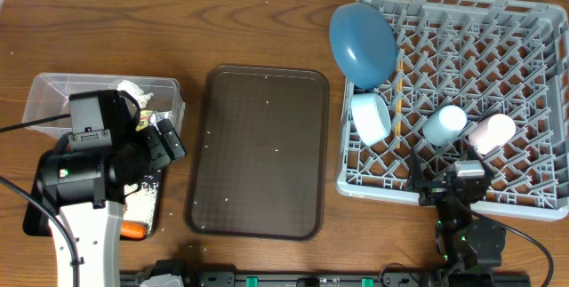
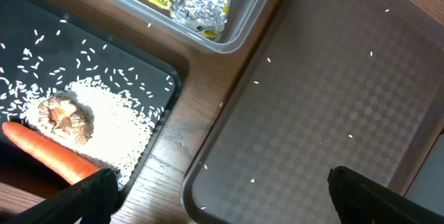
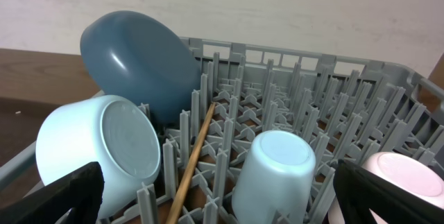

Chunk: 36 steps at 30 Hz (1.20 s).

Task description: Sort waste into correct bins and load items into the dishwasher rack

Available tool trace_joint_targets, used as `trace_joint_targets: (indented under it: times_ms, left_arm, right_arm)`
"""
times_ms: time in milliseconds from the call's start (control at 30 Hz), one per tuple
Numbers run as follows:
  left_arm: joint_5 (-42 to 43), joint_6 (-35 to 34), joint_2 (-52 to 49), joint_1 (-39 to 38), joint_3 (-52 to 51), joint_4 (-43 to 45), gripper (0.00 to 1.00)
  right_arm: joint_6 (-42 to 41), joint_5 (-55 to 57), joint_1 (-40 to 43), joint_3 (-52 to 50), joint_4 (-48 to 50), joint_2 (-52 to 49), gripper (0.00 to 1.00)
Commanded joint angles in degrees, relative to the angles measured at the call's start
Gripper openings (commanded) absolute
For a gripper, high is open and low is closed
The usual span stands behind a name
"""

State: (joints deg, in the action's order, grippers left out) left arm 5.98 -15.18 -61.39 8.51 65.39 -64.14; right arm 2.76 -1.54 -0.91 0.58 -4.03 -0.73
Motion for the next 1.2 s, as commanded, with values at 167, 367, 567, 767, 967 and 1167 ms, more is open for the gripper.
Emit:
trace_joint_targets:
  times_ms: [167,367,567,767,967,1167]
  left_arm:
    - [-2.27,1.20,8.76,-0.61,-0.07,-0.13,0.98]
    - [-5.62,5.73,22.53,-3.21,-6.45,10.51,0.98]
    - [-5.77,12.92,36.63,-6.99,-19.52,26.27,0.98]
    - [-6.91,13.03,47.47,-9.90,-30.77,33.46,0.98]
    - [-7.02,13.03,56.83,-11.39,-38.93,38.18,0.98]
    - [-7.56,13.03,61.02,-11.63,-43.32,38.64,0.98]
  right_arm:
    - [0.52,-0.39,1.27,-0.28,0.00,0.42,0.99]
    - [0.52,-0.42,1.25,-0.28,0.00,0.42,0.99]
    - [0.52,-0.39,1.25,-0.28,0.00,0.42,0.99]
    - [0.52,-0.42,1.27,-0.28,0.00,0.42,0.99]
    - [0.52,-0.42,1.25,-0.28,0.00,0.42,0.99]
    - [0.52,-0.39,1.27,-0.28,0.00,0.42,0.99]
